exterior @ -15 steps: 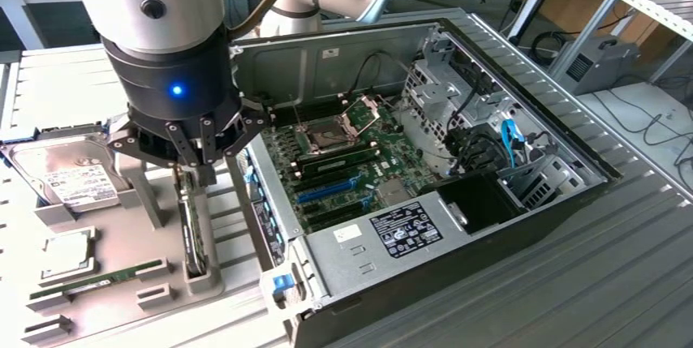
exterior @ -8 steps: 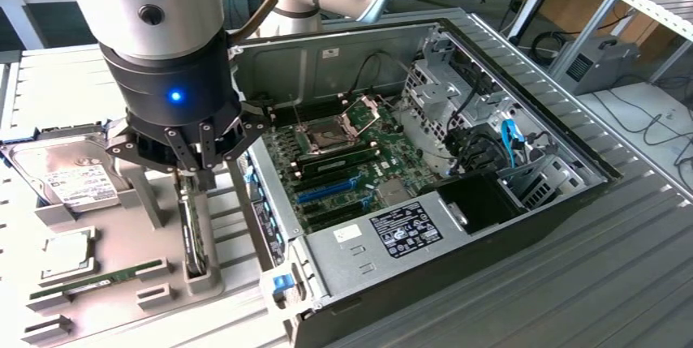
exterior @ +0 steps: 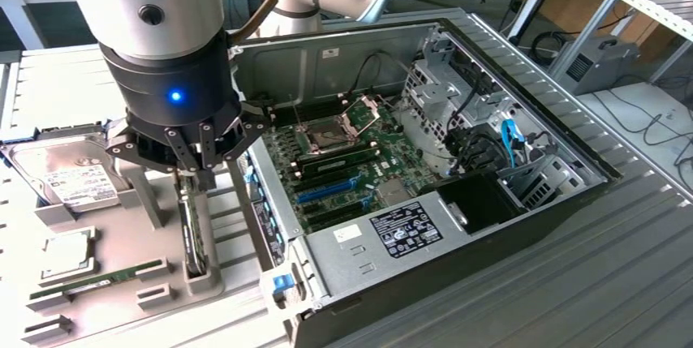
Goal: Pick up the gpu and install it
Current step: 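Pick up the gpu and move the gpu toward the slot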
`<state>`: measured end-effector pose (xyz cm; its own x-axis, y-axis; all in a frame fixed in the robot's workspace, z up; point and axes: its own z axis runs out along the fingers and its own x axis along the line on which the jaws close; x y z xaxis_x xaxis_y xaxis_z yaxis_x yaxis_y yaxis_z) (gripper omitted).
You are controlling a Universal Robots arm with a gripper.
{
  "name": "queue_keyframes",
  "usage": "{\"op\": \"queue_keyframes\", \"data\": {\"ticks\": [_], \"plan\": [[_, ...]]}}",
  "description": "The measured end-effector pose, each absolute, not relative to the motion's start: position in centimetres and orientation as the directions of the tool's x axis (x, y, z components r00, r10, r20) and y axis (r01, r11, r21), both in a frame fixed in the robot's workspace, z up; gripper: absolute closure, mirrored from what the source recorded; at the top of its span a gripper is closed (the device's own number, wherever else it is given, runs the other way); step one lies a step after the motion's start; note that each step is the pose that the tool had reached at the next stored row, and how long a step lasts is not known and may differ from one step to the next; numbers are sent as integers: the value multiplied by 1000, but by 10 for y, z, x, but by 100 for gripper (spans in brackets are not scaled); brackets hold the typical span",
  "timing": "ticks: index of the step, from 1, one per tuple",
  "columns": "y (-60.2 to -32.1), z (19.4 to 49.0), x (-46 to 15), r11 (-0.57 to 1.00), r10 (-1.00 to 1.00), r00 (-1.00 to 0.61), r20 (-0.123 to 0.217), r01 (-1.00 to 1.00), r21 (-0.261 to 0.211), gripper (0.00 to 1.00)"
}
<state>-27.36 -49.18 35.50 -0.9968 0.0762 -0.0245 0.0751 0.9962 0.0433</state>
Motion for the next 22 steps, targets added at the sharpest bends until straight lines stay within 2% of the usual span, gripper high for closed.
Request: {"op": "queue_keyframes", "data": {"ticks": [4,7,8,9,16,17,18,22], "plan": [[-492,355,-274,996,76,-997,-25,75,43,89],[-492,355,-274,996,76,-997,-25,75,43,71],[-492,355,-274,996,76,-997,-25,75,43,71],[-492,355,-274,996,76,-997,-25,75,43,64],[-492,355,-274,996,76,-997,-25,75,43,64],[-492,355,-274,996,76,-997,-25,75,43,62],[-492,355,-274,996,76,-997,-25,75,43,56],[-492,355,-275,996,76,-997,-24,75,43,56]]}}
